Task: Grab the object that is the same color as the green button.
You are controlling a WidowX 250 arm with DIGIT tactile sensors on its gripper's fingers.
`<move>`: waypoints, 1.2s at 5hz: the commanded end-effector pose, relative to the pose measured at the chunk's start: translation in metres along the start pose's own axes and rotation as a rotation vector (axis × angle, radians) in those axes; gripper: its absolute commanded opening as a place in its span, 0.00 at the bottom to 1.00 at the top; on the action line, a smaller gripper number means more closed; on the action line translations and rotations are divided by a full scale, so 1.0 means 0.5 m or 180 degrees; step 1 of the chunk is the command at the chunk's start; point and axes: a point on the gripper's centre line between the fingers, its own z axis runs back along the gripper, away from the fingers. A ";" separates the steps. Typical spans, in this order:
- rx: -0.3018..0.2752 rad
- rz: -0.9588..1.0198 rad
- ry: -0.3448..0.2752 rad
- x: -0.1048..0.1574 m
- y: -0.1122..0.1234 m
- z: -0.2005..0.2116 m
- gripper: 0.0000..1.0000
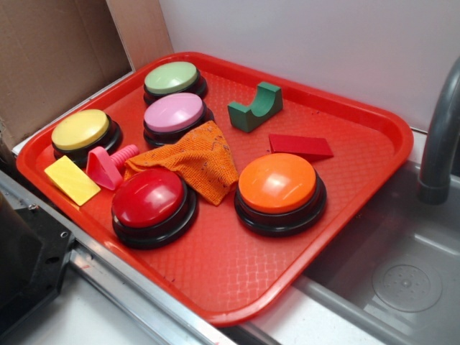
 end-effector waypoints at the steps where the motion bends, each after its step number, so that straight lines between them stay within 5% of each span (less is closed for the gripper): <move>1: 0.0000 0.0000 0.0000 0.000 0.000 0.000 1.00; 4: 0.0416 0.0029 -0.0526 0.155 -0.038 -0.123 1.00; 6: 0.0472 0.0353 -0.0486 0.258 -0.015 -0.238 1.00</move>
